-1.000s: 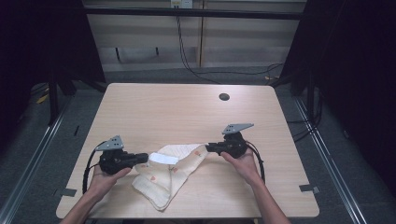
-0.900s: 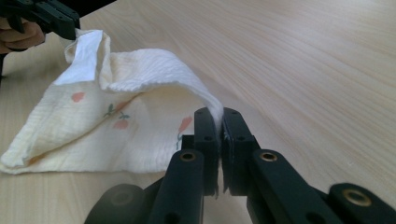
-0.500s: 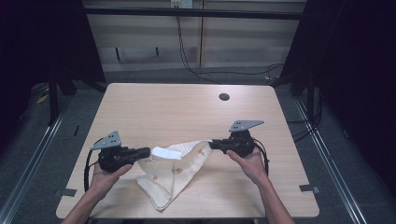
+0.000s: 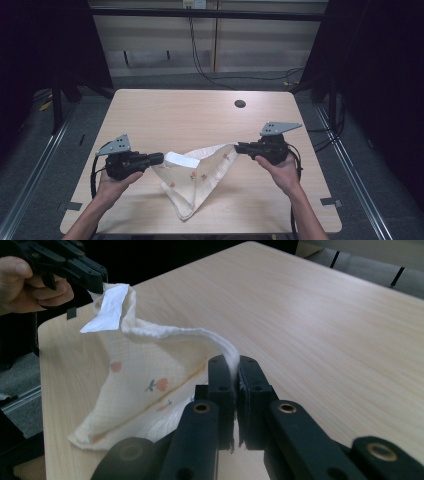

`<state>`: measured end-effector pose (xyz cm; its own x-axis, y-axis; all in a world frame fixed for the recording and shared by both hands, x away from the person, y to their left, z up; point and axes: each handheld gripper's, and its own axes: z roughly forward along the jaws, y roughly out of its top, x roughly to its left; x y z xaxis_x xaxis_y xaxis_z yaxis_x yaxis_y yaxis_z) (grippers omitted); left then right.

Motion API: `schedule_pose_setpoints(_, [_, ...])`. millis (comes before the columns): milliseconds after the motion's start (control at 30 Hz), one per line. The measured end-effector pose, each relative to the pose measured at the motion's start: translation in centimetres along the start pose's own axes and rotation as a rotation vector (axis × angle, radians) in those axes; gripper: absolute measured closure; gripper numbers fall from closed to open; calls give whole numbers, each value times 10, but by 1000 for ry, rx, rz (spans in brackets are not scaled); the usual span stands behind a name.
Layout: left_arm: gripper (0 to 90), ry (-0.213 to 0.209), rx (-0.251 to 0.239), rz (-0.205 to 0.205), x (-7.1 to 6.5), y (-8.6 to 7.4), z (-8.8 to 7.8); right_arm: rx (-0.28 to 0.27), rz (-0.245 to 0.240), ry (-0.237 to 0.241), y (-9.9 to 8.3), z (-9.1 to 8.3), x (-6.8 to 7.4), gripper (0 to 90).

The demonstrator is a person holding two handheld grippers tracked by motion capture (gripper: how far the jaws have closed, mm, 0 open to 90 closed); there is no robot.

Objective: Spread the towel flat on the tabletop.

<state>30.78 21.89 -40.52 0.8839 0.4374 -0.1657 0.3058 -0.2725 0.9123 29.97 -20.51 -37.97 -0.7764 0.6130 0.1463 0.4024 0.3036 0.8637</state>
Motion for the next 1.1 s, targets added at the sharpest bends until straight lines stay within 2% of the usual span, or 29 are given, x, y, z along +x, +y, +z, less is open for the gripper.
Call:
schedule_pose_setpoints(167, [861,24,-35,21,3,20,-6,-1,-26,-22,14,-16,0,862])
schedule_pose_setpoints(300, [861,18,-60,42,2,36,-8,-12,-46,-41,28,-27,2,862])
schedule_pose_setpoints(500, [861,26,-99,40,3,45,-14,-30,-79,-70,47,-45,6,863])
schedule_pose_setpoints(567, [860,34,-102,57,1,48,-17,-39,-90,-82,51,-51,8,864])
schedule_pose_setpoints(667, [861,33,-129,66,-3,55,-24,-56,-113,-92,56,-59,14,865])
schedule_pose_setpoints(833, [861,54,-143,108,-13,66,-38,-74,-130,-88,61,-68,25,865])
schedule_pose_setpoints(900, [861,51,-167,109,-17,68,-47,-89,-142,-74,62,-74,33,865])
schedule_pose_setpoints(967, [861,55,-168,131,-25,69,-53,-100,-154,-64,61,-79,42,865])
schedule_pose_setpoints(1100, [861,40,-200,143,-38,70,-63,-125,-185,-57,60,-89,58,865])
